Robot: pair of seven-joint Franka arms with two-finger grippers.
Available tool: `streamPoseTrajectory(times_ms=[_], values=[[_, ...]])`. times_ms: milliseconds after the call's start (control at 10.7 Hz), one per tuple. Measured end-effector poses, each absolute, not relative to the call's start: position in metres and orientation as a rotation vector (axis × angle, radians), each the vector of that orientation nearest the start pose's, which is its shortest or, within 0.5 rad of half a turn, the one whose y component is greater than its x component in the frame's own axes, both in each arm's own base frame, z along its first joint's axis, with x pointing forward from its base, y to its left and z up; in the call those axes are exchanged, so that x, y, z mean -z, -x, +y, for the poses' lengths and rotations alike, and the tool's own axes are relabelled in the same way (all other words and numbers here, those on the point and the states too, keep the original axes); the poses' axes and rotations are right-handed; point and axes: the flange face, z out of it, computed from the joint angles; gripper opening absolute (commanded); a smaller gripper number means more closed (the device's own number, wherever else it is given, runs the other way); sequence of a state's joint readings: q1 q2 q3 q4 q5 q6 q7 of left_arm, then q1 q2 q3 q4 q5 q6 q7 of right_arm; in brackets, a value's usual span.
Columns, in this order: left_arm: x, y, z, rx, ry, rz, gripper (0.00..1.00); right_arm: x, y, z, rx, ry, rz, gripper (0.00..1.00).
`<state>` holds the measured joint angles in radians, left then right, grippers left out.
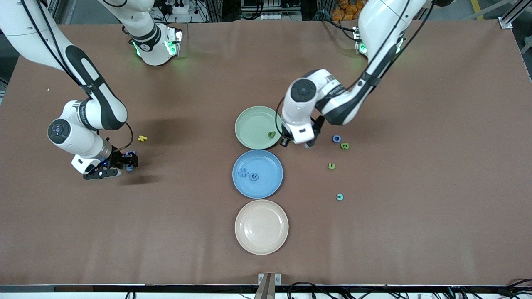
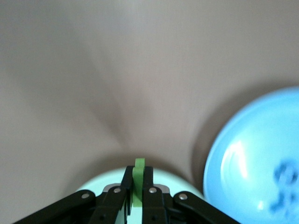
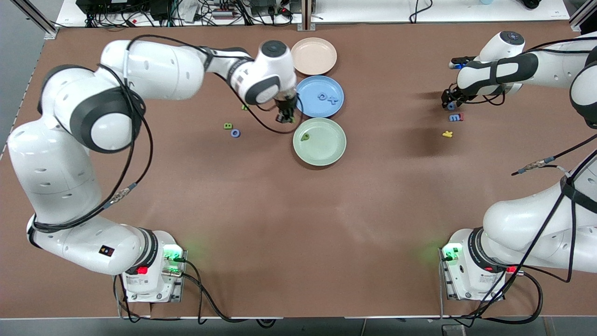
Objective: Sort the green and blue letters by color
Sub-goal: 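Carry the green N to the green plate with the left gripper and release, then drop the blue a on the blue plate while the left gripper reaches u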
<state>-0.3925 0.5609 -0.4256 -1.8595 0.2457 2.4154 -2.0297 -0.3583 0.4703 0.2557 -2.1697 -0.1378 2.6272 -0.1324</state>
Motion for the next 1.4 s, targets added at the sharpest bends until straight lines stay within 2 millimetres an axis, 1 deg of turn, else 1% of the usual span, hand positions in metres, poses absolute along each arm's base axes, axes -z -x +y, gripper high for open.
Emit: streamPoseTrajectory(times_ms=[94,187,281,375,468,656,749,843,936,1030,1124,1217,1311,1405], values=[[-0.25,-0.437,-0.481,-0.072,2.777,-1.614,0.0,-0.18,-0.56,-0.052,0.019,3.09,-0.189,0.5],[-0.261,-0.424,-0.503,-0.094,2.807,-1.597,0.71,-0.18,-0.559,-0.053,0.018,3.09,-0.191,0.5],[-0.271,-0.415,-0.521,-0.119,2.826,-1.594,1.0,-0.178,-0.559,-0.055,0.027,3.092,-0.187,0.39],[-0.275,-0.413,-0.53,-0.125,2.836,-1.586,1.0,-0.176,-0.559,-0.058,0.034,3.093,-0.185,0.16],[-0.27,-0.413,-0.532,-0.133,2.827,-1.579,1.0,-0.173,-0.558,-0.061,0.041,3.095,-0.185,0.0],[-0.255,-0.414,-0.526,-0.143,2.774,-1.562,1.0,-0.174,-0.559,-0.062,0.05,3.097,-0.185,0.0],[-0.252,-0.42,-0.52,-0.139,2.74,-1.587,1.0,-0.175,-0.559,-0.062,0.051,3.097,-0.185,0.0],[-0.251,-0.434,-0.509,-0.125,2.698,-1.641,1.0,-0.175,-0.56,-0.06,0.054,3.096,-0.191,0.0],[-0.249,-0.455,-0.49,-0.1,2.652,-1.7,1.0,-0.178,-0.564,-0.049,0.067,3.095,-0.173,0.0],[-0.245,-0.481,-0.465,-0.066,2.6,-1.763,1.0,-0.184,-0.571,-0.026,0.087,3.095,-0.112,0.0],[-0.241,-0.505,-0.437,-0.038,2.548,-1.823,1.0,-0.191,-0.579,0.006,0.103,3.093,-0.033,0.0],[-0.239,-0.527,-0.41,-0.015,2.505,-1.872,1.0,-0.201,-0.587,0.044,0.108,3.087,0.053,0.0],[-0.239,-0.547,-0.384,0.011,2.47,-1.912,1.0,-0.215,-0.595,0.091,0.126,3.067,0.153,0.0],[-0.238,-0.562,-0.361,0.027,2.439,-1.947,1.0,-0.229,-0.6,0.136,0.146,3.033,0.246,0.0]])
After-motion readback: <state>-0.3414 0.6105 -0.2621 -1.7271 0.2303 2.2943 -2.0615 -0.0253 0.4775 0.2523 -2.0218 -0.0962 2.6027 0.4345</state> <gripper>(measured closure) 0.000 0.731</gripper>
